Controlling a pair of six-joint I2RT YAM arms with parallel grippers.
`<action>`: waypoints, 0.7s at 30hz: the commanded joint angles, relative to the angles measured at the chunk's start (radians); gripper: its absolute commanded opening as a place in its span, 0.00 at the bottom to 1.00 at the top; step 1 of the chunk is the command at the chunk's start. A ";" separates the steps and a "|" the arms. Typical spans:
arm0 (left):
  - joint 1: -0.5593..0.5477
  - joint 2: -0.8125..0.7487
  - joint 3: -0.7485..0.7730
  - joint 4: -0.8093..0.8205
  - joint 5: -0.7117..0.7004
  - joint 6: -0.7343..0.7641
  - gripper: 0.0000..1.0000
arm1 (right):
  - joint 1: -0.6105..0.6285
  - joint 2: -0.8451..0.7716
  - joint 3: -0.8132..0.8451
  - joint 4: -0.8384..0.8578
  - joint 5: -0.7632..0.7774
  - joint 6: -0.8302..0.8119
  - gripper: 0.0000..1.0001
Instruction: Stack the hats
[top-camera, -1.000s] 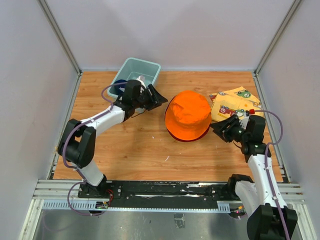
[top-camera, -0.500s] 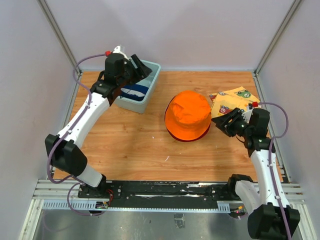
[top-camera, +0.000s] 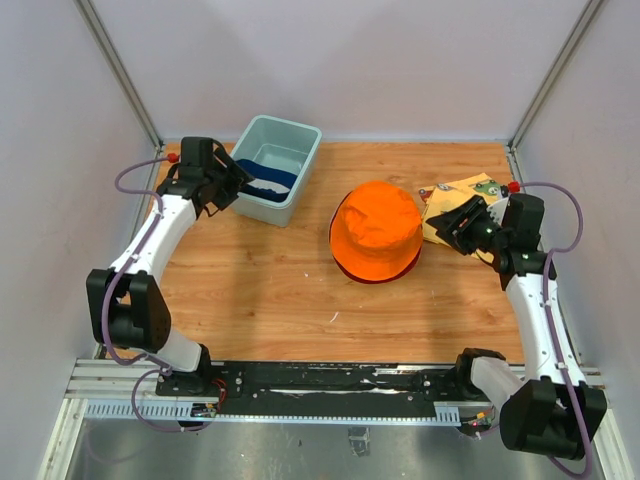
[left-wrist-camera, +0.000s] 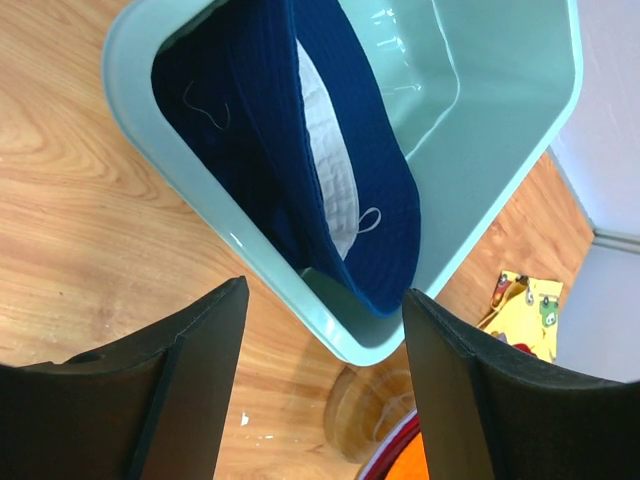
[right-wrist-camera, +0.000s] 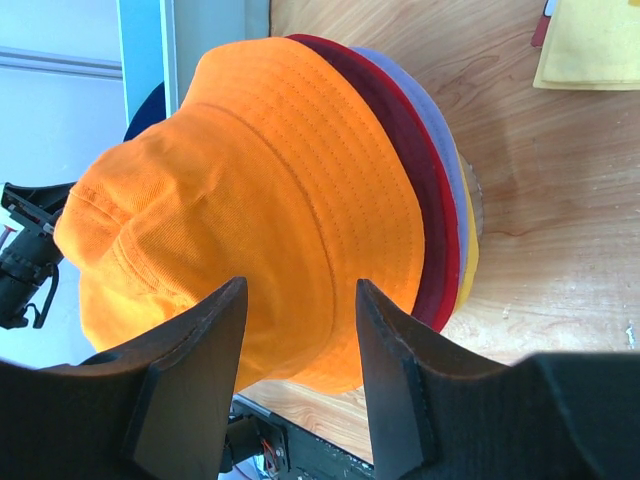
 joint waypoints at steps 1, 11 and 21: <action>0.005 0.023 0.042 0.023 0.011 -0.035 0.68 | -0.034 0.001 0.026 -0.002 0.001 -0.019 0.49; 0.014 0.101 0.100 0.028 0.014 -0.017 0.66 | -0.033 0.014 0.016 0.034 -0.015 0.002 0.49; 0.015 0.162 0.132 0.049 0.061 -0.004 0.56 | -0.028 0.015 0.012 0.041 -0.020 0.006 0.49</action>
